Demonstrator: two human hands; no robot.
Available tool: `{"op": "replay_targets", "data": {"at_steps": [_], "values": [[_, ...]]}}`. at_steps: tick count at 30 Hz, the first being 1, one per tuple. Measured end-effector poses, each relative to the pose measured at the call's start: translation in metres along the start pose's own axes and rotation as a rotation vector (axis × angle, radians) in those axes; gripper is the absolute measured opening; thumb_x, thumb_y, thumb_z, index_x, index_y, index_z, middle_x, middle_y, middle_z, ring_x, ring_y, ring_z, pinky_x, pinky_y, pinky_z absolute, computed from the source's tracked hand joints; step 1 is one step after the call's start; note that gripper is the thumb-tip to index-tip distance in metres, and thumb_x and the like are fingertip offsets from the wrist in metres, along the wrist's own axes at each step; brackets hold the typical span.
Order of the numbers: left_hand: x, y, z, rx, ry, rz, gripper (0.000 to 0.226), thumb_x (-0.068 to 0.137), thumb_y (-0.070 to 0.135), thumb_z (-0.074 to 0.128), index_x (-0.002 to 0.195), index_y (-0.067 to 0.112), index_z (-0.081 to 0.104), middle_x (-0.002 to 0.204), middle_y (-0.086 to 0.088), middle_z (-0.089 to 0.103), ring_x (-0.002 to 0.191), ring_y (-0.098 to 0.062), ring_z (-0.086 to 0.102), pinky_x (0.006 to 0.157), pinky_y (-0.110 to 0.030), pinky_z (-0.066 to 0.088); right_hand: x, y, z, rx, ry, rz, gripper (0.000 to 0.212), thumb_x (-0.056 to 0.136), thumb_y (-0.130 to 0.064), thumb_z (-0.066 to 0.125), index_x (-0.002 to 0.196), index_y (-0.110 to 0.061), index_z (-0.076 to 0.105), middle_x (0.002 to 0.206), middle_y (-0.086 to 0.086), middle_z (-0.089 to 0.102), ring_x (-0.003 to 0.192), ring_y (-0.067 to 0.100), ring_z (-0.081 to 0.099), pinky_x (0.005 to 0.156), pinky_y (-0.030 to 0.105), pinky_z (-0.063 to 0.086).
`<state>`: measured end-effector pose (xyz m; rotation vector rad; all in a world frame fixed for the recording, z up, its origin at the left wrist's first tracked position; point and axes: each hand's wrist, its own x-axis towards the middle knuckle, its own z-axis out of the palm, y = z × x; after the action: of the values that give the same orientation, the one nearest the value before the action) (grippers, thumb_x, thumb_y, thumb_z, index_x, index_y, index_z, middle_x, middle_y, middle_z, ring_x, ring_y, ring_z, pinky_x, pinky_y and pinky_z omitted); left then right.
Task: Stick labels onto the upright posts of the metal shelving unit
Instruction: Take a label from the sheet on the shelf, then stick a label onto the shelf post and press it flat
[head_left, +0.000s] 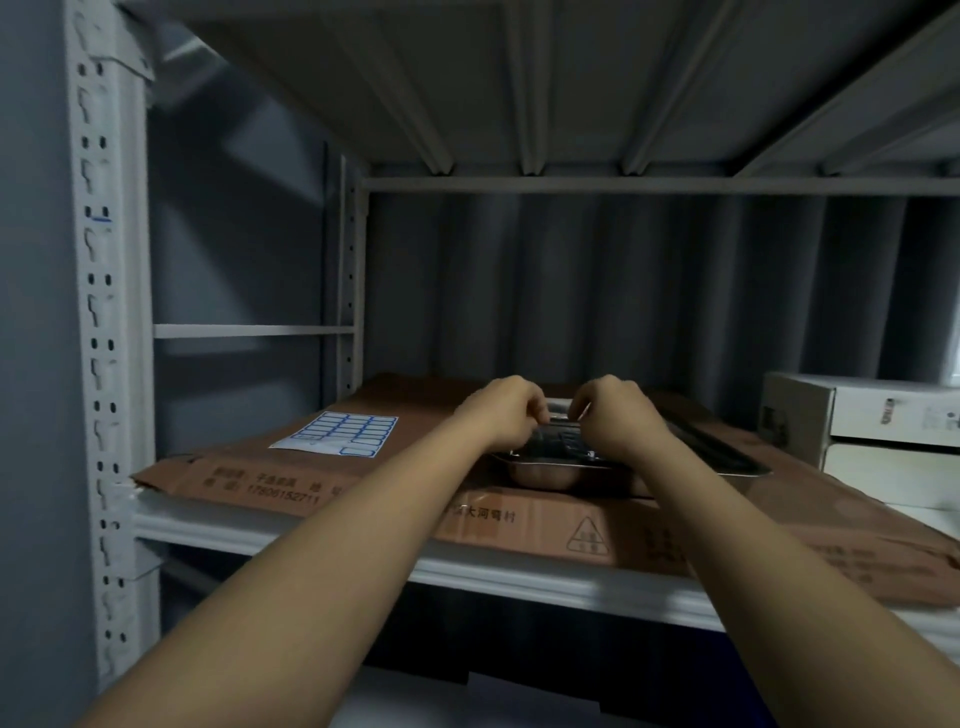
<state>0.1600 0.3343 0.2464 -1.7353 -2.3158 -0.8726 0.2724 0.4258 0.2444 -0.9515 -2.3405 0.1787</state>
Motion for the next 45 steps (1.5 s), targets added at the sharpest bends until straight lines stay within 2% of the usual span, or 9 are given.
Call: {"op": "replay_targets", "data": {"at_steps": [6,10,14,18,23,30,36,39,45], "values": [[-0.013,0.005,-0.004,-0.194,0.092,0.034,0.016,0.094,0.008,0.045,0.098,0.012,0.060,0.095,-0.005,0.065,0.076,-0.012,0.056,0.065,-0.024,0.044,-0.016,-0.004,-0.010,0.080,0.008,-0.042,0.016,0.093,-0.020,0.058,0.095,-0.011,0.071,0.096,0.010,0.069,0.086,0.024,0.063,0.068,0.028,0.044],[-0.023,0.003,-0.016,-0.180,0.110,0.092,0.021,0.087,0.002,0.050,0.103,0.016,0.053,0.105,-0.001,0.051,0.092,-0.015,0.053,0.080,-0.027,0.046,-0.024,-0.018,-0.011,0.071,0.030,-0.111,0.019,0.090,-0.008,0.054,0.101,-0.015,0.068,0.102,0.006,0.063,0.093,0.023,0.060,0.070,0.029,0.043],[-0.036,-0.013,-0.038,-0.303,0.227,0.042,0.011,0.095,0.015,0.048,0.095,0.017,0.059,0.084,0.000,0.064,0.073,-0.012,0.060,0.068,-0.025,0.048,-0.029,-0.048,-0.010,0.155,0.117,-0.160,0.010,0.091,-0.013,0.059,0.096,-0.012,0.068,0.092,0.004,0.065,0.090,0.021,0.061,0.071,0.029,0.046],[-0.057,-0.046,-0.073,-0.166,0.344,0.047,0.021,0.091,0.008,0.051,0.105,0.022,0.056,0.107,0.002,0.052,0.096,-0.011,0.054,0.082,-0.025,0.044,-0.032,-0.097,0.001,0.384,0.205,-0.234,0.011,0.091,-0.012,0.060,0.095,-0.015,0.068,0.093,-0.001,0.066,0.088,0.014,0.060,0.073,0.026,0.045],[-0.099,-0.102,-0.125,-0.114,0.662,-0.110,0.029,0.096,0.038,0.047,0.072,0.022,0.052,0.072,0.004,0.060,0.073,-0.019,0.059,0.064,-0.033,0.044,-0.030,-0.184,0.031,0.616,0.183,-0.315,0.012,0.092,-0.023,0.061,0.095,-0.015,0.070,0.090,-0.002,0.069,0.088,0.013,0.062,0.076,0.027,0.046],[-0.150,-0.191,-0.204,0.020,0.857,-0.207,0.003,0.090,0.015,0.053,0.092,0.018,0.053,0.103,-0.006,0.055,0.090,-0.021,0.056,0.081,-0.030,0.042,-0.015,-0.309,0.068,0.697,0.066,-0.458,0.025,0.093,-0.019,0.058,0.117,-0.015,0.066,0.111,0.000,0.067,0.099,0.013,0.061,0.084,0.025,0.048],[-0.150,-0.230,-0.234,0.066,0.905,-0.207,0.029,0.095,0.006,0.042,0.119,0.008,0.058,0.124,-0.011,0.053,0.110,-0.026,0.055,0.096,-0.035,0.042,0.017,-0.380,0.075,0.950,-0.004,-0.426,0.053,0.095,-0.019,0.056,0.145,-0.018,0.040,0.143,0.002,0.048,0.128,0.018,0.049,0.105,0.029,0.039],[-0.139,-0.241,-0.238,0.080,0.904,-0.161,0.031,0.094,0.007,0.043,0.122,0.007,0.057,0.125,-0.010,0.052,0.112,-0.024,0.053,0.096,-0.032,0.039,0.037,-0.397,0.086,1.050,0.003,-0.439,0.046,0.091,-0.027,0.055,0.136,-0.021,0.049,0.132,0.001,0.059,0.116,0.016,0.059,0.101,0.041,0.048],[-0.117,-0.249,-0.244,0.052,0.943,-0.092,0.028,0.096,0.012,0.044,0.121,0.010,0.057,0.122,-0.009,0.052,0.106,-0.022,0.054,0.091,-0.030,0.041,0.047,-0.399,0.101,1.130,0.039,-0.545,0.035,0.098,-0.012,0.048,0.129,-0.025,0.056,0.105,-0.003,0.071,0.094,0.010,0.068,0.087,0.031,0.055]]}}
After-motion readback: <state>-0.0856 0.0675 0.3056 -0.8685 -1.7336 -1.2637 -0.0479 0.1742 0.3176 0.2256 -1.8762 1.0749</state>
